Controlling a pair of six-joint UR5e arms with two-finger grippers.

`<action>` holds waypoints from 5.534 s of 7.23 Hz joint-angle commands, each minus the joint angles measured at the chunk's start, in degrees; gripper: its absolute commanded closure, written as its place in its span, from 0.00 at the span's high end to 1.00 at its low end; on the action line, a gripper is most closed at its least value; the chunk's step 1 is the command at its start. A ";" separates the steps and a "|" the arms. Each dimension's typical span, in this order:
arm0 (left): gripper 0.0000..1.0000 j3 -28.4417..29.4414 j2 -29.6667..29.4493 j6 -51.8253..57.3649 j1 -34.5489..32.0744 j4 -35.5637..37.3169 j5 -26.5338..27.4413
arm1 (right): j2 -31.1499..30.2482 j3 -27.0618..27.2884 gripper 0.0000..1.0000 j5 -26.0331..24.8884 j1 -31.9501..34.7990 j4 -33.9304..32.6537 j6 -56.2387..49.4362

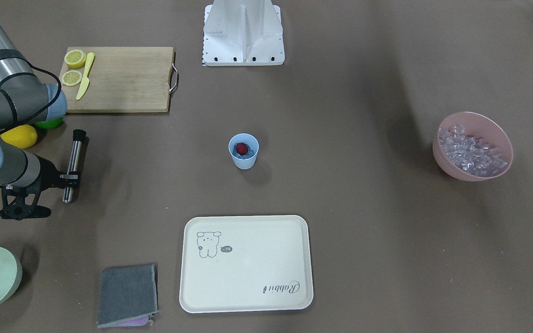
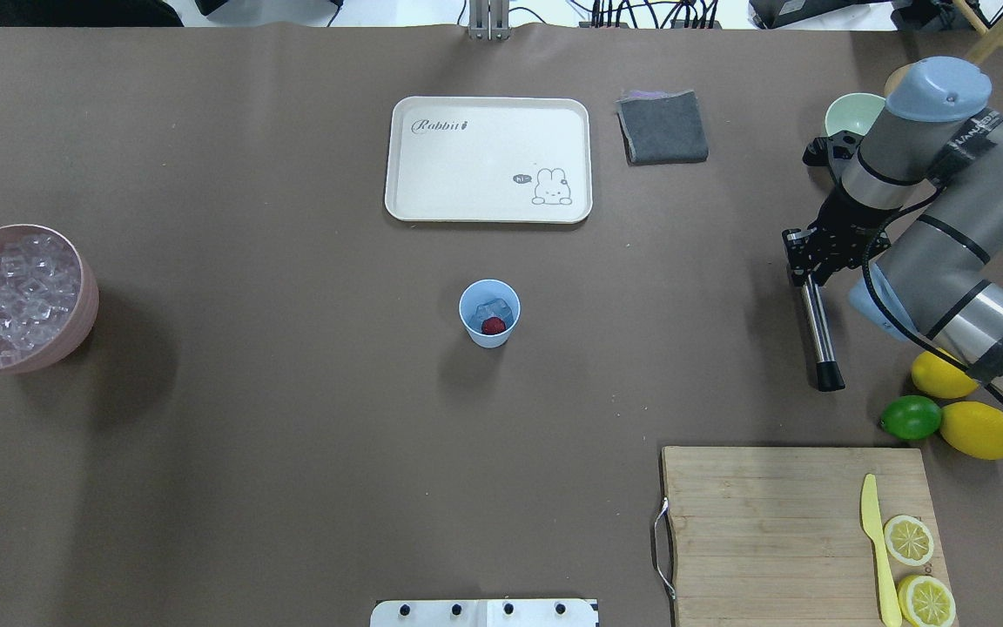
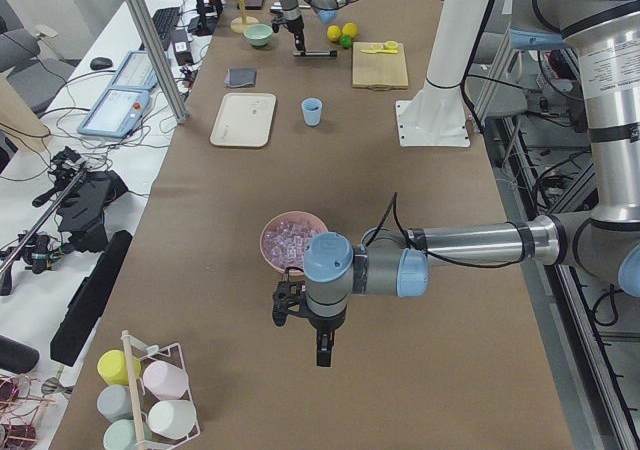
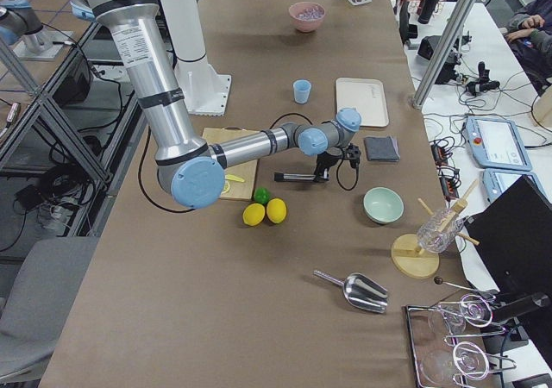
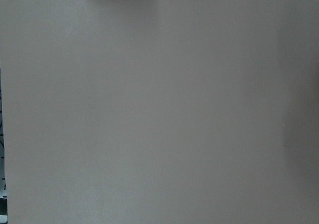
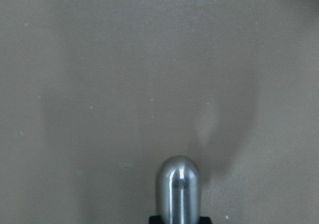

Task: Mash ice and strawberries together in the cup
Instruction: 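Lower the right gripper onto the muddler top, grasp and lift it, then carry the muddler with the right gripper over the blue cup, then push the muddler down into the cup repeatedly with the right gripper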

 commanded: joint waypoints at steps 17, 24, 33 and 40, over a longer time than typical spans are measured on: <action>0.99 0.32 1.22 -0.18 -0.02 0.80 -0.53 | 5.26 23.96 0.00 -40.73 -21.89 56.12 -6.66; 0.99 0.41 1.40 -0.18 -0.02 0.71 -0.53 | 7.70 10.87 0.00 -54.12 -29.65 69.86 -10.47; 0.99 0.14 2.11 -0.18 -0.02 0.27 -0.53 | 8.85 17.18 0.00 -55.09 -30.62 61.97 -10.38; 0.99 0.23 2.11 -0.18 -0.02 0.27 -0.53 | 8.33 6.01 0.00 -55.27 -30.79 74.28 -10.55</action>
